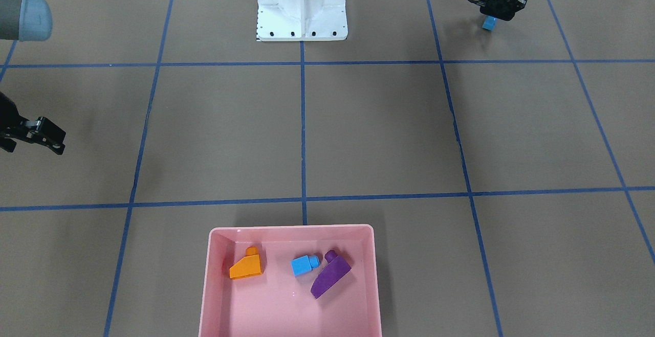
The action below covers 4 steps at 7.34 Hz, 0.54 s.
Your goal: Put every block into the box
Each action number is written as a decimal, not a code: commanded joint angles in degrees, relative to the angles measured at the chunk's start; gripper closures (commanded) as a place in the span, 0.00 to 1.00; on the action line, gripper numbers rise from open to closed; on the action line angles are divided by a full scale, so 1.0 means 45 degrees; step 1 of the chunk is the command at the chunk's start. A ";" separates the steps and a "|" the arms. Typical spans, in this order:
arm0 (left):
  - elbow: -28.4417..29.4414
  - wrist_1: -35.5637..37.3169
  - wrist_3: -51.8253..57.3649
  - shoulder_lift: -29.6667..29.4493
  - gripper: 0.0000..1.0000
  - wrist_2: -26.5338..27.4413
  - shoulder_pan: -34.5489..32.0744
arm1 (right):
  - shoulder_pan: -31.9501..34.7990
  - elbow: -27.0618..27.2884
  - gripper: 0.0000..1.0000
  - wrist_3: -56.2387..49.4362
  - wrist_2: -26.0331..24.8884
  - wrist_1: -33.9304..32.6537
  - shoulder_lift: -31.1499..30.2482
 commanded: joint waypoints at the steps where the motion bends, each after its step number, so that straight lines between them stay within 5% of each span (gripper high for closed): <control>1: -0.0595 0.0028 0.0012 -0.0406 1.00 -0.1200 -0.1477 | 0.0341 0.0141 0.05 -0.1537 0.0000 -0.0013 -0.0866; 4: -0.0246 0.0531 0.0149 -0.3502 1.00 -0.1615 -0.4681 | 0.1278 0.0102 0.05 -0.4347 0.0019 -0.0052 -0.2291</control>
